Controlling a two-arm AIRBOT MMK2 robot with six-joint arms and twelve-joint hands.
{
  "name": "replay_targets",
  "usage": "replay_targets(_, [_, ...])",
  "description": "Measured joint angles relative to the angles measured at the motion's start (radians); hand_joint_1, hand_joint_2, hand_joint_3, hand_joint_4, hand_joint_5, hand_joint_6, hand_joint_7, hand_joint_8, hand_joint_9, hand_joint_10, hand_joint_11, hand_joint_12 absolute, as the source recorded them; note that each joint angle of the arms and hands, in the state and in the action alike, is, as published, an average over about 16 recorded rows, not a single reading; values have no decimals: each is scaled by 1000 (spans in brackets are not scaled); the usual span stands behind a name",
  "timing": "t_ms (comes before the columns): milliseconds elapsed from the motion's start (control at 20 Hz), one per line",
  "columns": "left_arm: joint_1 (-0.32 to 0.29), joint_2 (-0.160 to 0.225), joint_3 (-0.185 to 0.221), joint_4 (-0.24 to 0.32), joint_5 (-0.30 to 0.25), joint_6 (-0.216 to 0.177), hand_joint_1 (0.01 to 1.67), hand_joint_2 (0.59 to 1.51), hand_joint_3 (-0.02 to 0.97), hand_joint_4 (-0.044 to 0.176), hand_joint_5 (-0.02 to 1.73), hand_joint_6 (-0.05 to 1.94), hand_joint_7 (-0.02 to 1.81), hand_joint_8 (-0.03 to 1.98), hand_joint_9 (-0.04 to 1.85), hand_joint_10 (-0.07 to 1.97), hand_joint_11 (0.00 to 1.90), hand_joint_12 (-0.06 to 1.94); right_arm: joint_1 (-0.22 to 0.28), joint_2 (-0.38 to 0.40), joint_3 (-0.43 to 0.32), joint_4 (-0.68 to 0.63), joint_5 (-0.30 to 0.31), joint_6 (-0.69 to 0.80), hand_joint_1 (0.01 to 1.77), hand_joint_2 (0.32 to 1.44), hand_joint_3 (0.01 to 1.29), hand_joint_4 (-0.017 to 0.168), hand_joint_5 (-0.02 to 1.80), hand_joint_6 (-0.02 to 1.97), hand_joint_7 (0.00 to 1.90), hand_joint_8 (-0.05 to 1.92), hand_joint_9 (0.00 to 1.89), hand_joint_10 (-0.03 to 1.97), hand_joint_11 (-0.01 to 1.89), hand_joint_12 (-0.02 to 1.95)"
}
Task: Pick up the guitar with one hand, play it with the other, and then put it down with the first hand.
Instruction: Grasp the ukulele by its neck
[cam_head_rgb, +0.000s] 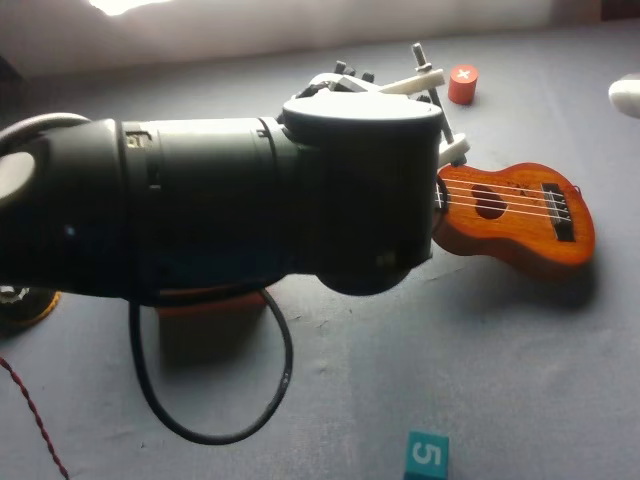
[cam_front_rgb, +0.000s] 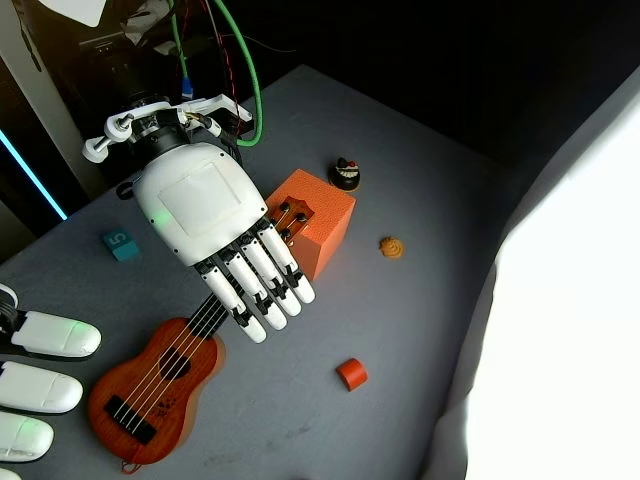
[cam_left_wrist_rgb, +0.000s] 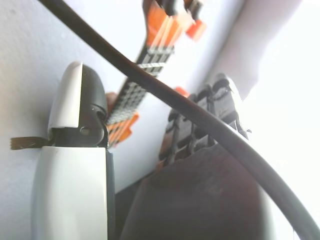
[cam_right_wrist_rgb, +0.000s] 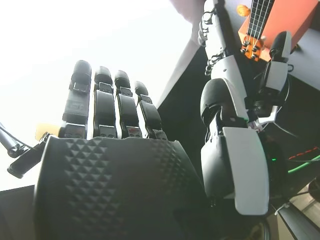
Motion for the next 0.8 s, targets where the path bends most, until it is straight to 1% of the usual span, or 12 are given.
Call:
replay_targets(350, [46, -45, 46, 44, 4, -24, 1247, 1024, 10, 7, 22, -3, 19, -10, 17, 8, 17, 10, 0, -2, 0, 0, 0, -6, 300, 1301, 16, 8, 25, 30, 45, 22, 39, 16, 22, 15])
replay_targets(800, [103, -94, 125, 87, -21, -55, 1239, 1011, 9, 6, 22, -3, 18, -11, 21, 9, 16, 10, 0, -5, 0, 0, 1, -7, 305, 1290, 16, 8, 52, 30, 71, 22, 53, 16, 23, 40])
